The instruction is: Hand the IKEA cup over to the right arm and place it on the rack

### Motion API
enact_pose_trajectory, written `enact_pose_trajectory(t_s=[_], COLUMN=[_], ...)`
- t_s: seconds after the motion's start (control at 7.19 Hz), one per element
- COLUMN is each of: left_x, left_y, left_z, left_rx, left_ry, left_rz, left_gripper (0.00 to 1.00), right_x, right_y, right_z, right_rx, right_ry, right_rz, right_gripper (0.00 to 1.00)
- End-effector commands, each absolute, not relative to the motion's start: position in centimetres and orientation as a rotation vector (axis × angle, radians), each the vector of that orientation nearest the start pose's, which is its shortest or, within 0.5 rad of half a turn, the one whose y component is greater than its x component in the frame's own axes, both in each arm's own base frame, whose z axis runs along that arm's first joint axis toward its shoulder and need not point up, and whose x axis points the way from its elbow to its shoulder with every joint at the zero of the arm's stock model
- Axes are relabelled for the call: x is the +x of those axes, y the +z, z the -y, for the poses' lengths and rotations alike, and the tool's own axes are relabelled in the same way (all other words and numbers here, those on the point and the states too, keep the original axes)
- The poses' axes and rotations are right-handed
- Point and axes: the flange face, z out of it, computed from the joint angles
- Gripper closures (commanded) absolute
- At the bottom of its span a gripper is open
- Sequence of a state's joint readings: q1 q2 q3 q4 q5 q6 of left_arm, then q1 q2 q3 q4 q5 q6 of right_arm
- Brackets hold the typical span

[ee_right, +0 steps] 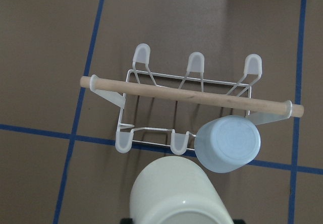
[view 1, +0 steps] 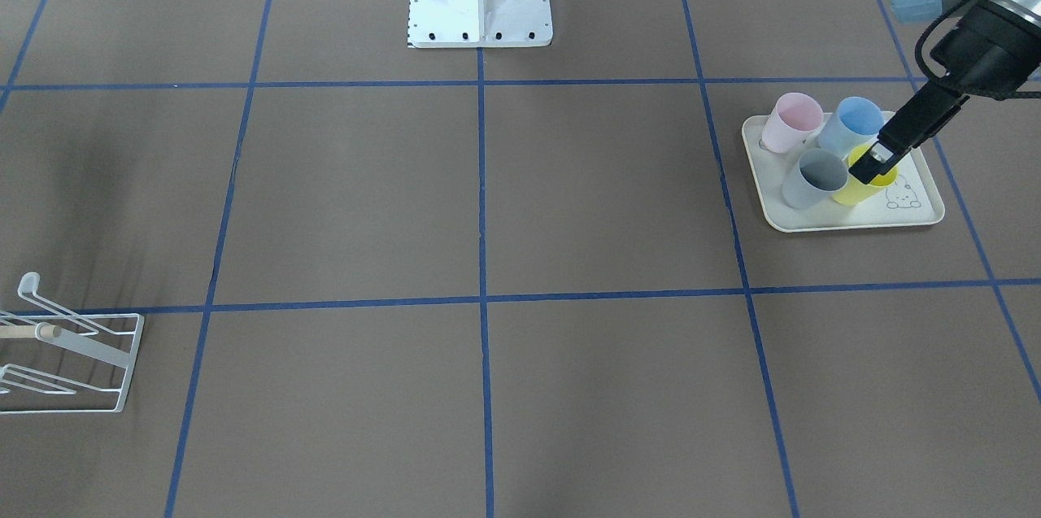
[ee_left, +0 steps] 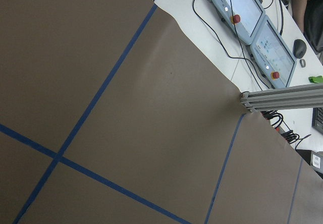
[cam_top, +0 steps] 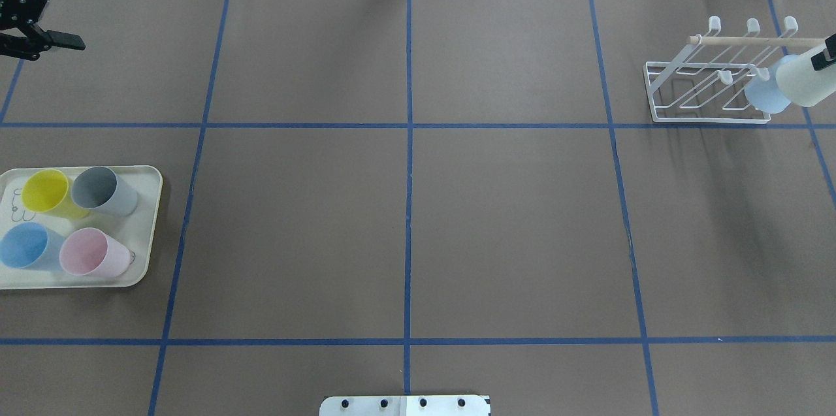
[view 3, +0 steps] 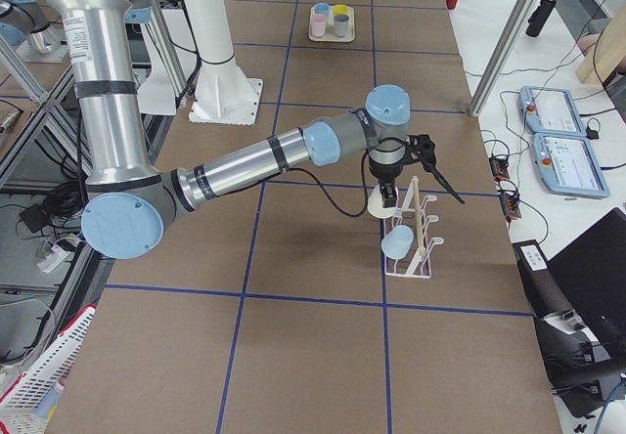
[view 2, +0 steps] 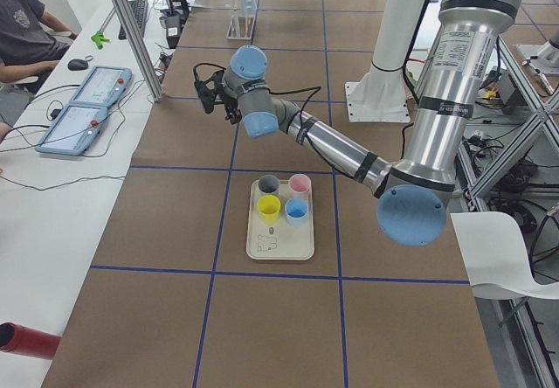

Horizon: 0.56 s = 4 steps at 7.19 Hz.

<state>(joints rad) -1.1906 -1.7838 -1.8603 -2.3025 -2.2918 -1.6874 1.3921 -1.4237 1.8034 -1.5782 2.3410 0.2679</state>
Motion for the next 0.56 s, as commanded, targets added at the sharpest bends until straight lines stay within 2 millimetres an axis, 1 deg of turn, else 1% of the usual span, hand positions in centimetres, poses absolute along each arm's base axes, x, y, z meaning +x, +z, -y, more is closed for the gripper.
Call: enact_pose_trajectory(t_s=[0.0, 0.28, 0.42], left_x=[13.6, 13.6, 13.6], left_y=[32.1, 32.1, 32.1], left_z=[52.1, 52.1, 52.1], left_rx=[0.064, 0.063, 0.063], left_ry=[-0.666, -0.665, -0.665], left_rz=[-1.347, -1.347, -1.347], left_gripper=[0.00, 0.00, 0.00], right_x=[-5.2, -6.7, -7.0], right_y=[46.6, 46.2, 47.2], right_z=[58.2, 59.7, 59.9], right_rx=[0.163, 0.156, 0.139], right_ry=[-0.082, -0.100, -0.099], right_rz=[0.815, 0.815, 0.813], right_gripper=[0.70, 0.70, 0.70])
